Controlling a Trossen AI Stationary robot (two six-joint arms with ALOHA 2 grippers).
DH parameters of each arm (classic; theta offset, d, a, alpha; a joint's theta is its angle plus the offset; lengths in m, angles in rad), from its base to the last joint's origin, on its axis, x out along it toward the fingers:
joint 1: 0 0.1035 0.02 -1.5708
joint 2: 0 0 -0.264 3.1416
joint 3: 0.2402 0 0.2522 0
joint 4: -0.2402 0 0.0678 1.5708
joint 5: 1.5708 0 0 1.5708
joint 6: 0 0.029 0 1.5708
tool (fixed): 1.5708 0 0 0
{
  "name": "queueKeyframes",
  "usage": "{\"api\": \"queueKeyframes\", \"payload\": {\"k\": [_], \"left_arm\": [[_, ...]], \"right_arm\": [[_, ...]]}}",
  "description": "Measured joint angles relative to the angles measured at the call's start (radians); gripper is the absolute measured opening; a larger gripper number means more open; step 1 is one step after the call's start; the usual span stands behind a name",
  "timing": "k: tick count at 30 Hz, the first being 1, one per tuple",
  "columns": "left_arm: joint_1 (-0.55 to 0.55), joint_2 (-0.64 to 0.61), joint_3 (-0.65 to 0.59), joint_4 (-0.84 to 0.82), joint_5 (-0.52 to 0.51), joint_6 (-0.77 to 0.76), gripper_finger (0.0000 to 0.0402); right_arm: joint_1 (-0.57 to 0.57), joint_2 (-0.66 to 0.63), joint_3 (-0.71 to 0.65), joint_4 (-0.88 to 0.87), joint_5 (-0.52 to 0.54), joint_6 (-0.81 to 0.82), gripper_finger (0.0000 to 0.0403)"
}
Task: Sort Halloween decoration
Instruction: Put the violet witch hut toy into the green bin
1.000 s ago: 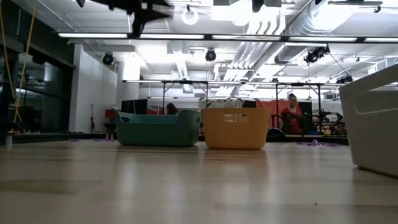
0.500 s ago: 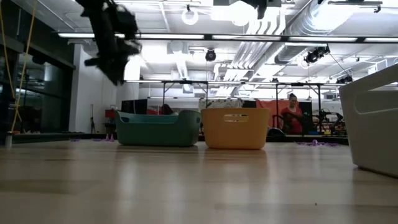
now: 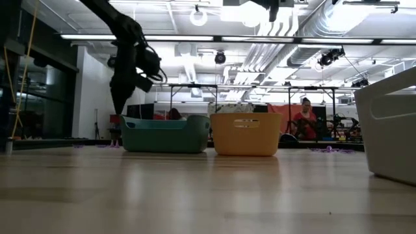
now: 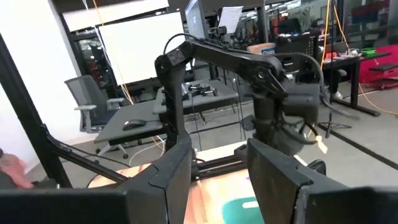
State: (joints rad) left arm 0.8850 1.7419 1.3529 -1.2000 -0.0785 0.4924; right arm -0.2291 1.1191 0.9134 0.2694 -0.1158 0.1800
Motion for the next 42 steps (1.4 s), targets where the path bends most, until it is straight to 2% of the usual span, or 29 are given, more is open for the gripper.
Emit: {"api": "queueKeyframes", "payload": {"k": [4, 7, 14, 25, 33, 42], "left_arm": [[-0.005, 0.057, 0.000, 0.001, -0.002, 0.221, 0.0097], [0.007, 0.087, 0.000, 0.032, -0.003, 0.303, 0.0097], [0.027, 0.148, -0.001, 0.060, -0.017, 0.373, 0.0097], [0.009, 0.153, -0.005, 0.077, 0.022, 0.389, 0.0097], [0.009, 0.154, -0.058, 0.082, 0.025, 0.260, 0.0097], [0.009, 0.153, -0.058, 0.168, 0.024, -0.167, 0.0097]], "right_arm": [[0.000, 0.000, 0.000, -0.003, 0.000, 0.002, 0.0149], [0.000, 0.000, 0.000, -0.004, 0.000, 0.002, 0.0149], [0.000, 0.000, 0.000, -0.004, 0.000, 0.003, 0.0149], [0.000, 0.000, 0.000, -0.060, 0.000, 0.003, 0.0149], [0.001, 0.000, 0.001, -0.086, 0.001, 0.003, 0.0149], [0.001, 0.000, 0.001, -0.086, 0.001, 0.003, 0.0149]]}}
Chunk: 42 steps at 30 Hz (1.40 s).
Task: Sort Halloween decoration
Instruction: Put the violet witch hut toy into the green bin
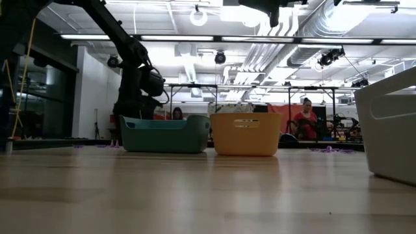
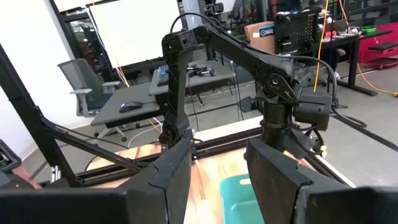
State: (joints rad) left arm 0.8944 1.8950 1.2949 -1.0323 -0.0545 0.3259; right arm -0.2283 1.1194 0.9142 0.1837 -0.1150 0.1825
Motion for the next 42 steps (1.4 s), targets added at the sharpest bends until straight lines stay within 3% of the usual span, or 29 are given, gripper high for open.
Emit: {"api": "queueKeyframes", "payload": {"k": [4, 12, 24, 42], "left_arm": [[0.000, 0.000, 0.000, 0.001, -0.002, -0.189, 0.0097], [0.001, -0.002, -0.006, 0.009, -0.027, -0.403, 0.0097], [0.006, -0.002, -0.081, 0.071, -0.040, -0.472, 0.0097], [0.006, -0.002, -0.084, 0.086, -0.037, -0.472, 0.0082]], "right_arm": [[0.000, 0.000, 0.000, 0.000, 0.000, 0.000, 0.0149], [0.000, 0.000, 0.000, 0.000, 0.000, 0.000, 0.0149], [0.000, 0.000, 0.000, 0.000, 0.001, 0.000, 0.0149], [0.000, 0.000, 0.000, 0.000, 0.001, 0.000, 0.0149]]}}
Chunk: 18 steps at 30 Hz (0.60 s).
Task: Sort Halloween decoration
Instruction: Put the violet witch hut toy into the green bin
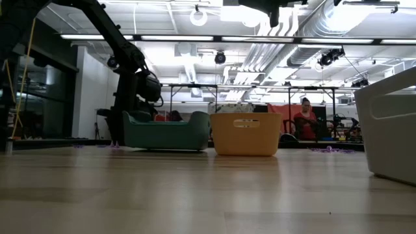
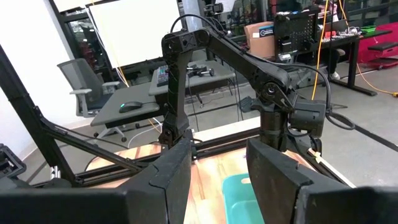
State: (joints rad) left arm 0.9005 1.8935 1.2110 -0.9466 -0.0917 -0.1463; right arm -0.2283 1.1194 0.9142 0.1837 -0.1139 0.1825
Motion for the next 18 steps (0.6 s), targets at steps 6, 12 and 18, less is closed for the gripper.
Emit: {"api": "queueKeyframes", "payload": {"k": [6, 12, 18], "left_arm": [[0.000, 0.000, 0.000, 0.000, 0.000, 0.000, 0.0055], [0.000, 0.000, 0.000, -0.001, 0.000, 0.000, 0.0034], [0.006, 0.000, 0.002, -0.019, 0.000, 0.017, 0.0004]], "right_arm": [[0.000, 0.000, 0.000, 0.000, 0.000, 0.000, 0.0149], [0.000, 0.000, 0.000, 0.000, 0.000, 0.000, 0.0149], [0.000, 0.000, 0.000, 0.000, 0.000, 0.000, 0.0149]]}}
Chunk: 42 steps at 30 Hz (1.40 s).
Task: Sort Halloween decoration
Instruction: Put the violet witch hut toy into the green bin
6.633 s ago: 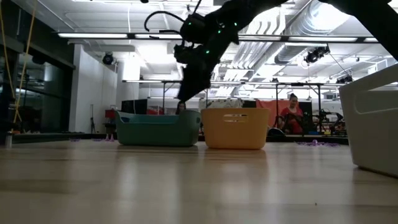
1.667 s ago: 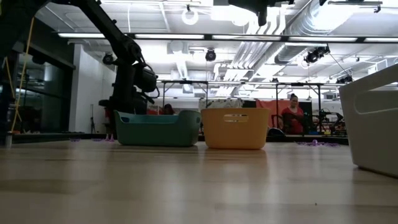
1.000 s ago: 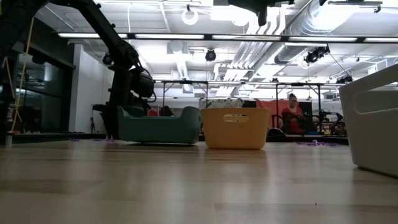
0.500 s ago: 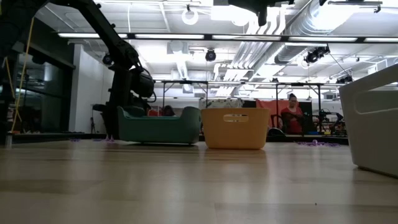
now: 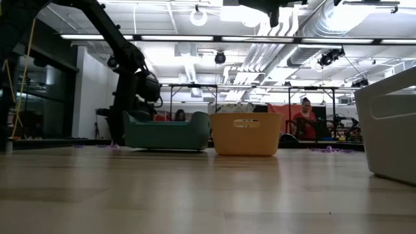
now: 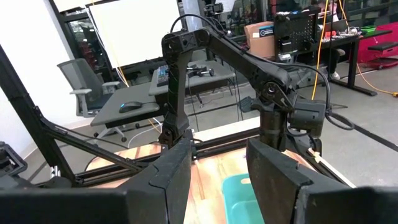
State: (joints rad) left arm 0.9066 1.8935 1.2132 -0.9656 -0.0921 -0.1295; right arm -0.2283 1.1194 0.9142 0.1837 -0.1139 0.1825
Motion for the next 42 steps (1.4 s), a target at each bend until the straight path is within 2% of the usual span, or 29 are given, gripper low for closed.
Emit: {"api": "queueKeyframes", "payload": {"k": [8, 16, 22, 26, 29, 36, 42], "left_arm": [[0.049, -0.026, 0.065, -0.089, -0.004, 0.035, 0.0002], [0.076, -0.224, 0.129, -0.038, 0.014, 0.036, 0.0001], [0.022, -0.482, 0.041, 0.320, 0.243, -0.004, 0.0001], [-0.061, -0.637, -0.068, 0.599, 0.419, -0.061, 0.0001], [-0.154, -0.729, -0.161, 0.793, 0.502, -0.118, 0.0001], [-0.407, -0.839, -0.340, 1.154, 0.531, -0.252, 0.0001], [-0.547, -0.844, -0.366, 1.266, 0.519, -0.243, 0.0001]], "right_arm": [[0.000, 0.000, 0.000, 0.000, 0.000, 0.000, 0.0149], [0.000, 0.000, 0.000, -0.001, 0.000, 0.000, 0.0149], [0.000, 0.000, 0.000, 0.000, 0.016, -0.028, 0.0149], [0.000, 0.000, 0.000, 0.000, 0.044, -0.036, 0.0149], [-0.001, 0.000, 0.000, 0.004, 0.058, -0.069, 0.0149], [-0.001, 0.000, -0.001, 0.079, 0.030, -0.076, 0.0149], [0.000, 0.000, -0.001, 0.098, -0.014, -0.079, 0.0149]]}}
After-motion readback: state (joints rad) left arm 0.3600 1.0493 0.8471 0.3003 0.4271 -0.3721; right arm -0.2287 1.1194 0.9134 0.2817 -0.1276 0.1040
